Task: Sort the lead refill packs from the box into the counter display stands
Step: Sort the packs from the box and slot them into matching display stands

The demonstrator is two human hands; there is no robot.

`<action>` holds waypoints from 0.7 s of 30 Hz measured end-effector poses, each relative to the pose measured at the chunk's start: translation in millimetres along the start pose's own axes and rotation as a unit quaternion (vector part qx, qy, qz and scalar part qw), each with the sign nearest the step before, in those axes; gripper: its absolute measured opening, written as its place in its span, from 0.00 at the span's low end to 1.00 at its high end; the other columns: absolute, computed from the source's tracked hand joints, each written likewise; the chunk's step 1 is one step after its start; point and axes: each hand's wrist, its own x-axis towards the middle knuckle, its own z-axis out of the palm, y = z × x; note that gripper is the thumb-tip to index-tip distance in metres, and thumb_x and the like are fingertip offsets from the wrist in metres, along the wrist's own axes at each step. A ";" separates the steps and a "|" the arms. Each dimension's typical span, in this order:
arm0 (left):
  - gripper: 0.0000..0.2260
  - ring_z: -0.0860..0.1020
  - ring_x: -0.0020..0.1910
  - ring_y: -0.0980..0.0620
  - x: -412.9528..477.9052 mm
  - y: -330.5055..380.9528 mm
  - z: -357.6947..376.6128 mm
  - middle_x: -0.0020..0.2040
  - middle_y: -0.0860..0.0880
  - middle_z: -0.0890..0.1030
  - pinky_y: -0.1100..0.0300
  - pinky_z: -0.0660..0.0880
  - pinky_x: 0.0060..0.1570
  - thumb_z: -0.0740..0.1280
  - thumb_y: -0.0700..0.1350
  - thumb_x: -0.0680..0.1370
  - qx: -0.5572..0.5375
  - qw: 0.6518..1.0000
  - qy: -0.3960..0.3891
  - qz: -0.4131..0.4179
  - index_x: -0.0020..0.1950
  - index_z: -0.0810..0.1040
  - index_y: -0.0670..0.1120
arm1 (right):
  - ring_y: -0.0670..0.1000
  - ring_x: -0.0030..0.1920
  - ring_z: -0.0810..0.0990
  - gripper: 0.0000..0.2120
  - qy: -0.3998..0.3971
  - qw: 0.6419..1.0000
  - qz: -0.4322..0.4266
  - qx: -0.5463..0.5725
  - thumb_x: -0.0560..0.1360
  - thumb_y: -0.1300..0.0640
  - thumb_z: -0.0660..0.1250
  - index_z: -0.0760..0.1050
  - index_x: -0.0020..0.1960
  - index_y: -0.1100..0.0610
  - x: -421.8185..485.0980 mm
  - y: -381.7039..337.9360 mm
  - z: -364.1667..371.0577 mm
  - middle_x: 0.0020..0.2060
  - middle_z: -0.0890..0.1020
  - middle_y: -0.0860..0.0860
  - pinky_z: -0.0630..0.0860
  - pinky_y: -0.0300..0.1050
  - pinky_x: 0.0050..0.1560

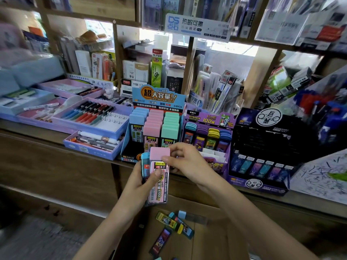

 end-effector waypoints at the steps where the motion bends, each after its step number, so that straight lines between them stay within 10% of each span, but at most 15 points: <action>1: 0.16 0.82 0.46 0.57 -2.4 -0.8 -2.6 0.46 0.55 0.84 0.65 0.77 0.38 0.63 0.54 0.72 -0.003 1.000 0.008 -0.004 0.59 0.73 0.55 | 0.44 0.39 0.79 0.04 -0.006 1.000 0.004 0.003 0.75 0.59 0.67 0.74 0.49 0.53 0.9 -0.5 0.0 0.44 0.81 0.52 0.76 0.35 0.35; 9: 0.11 0.81 0.34 0.55 -7.6 15.3 -40.7 0.39 0.50 0.84 0.66 0.76 0.31 0.56 0.48 0.80 -0.011 0.997 0.069 0.016 0.58 0.73 0.47 | 0.44 0.36 0.81 0.06 0.121 0.982 -0.078 0.122 0.73 0.62 0.69 0.76 0.45 0.51 19.9 -27.7 -28.3 0.41 0.83 0.52 0.76 0.36 0.32; 21: 0.11 0.81 0.33 0.53 -13.6 4.9 -65.5 0.39 0.47 0.84 0.64 0.78 0.32 0.57 0.48 0.79 -0.013 0.996 0.088 0.023 0.55 0.74 0.46 | 0.47 0.45 0.78 0.10 0.170 0.969 -0.141 -0.113 0.71 0.60 0.72 0.79 0.53 0.56 54.7 -21.8 9.2 0.39 0.77 0.41 0.78 0.49 0.53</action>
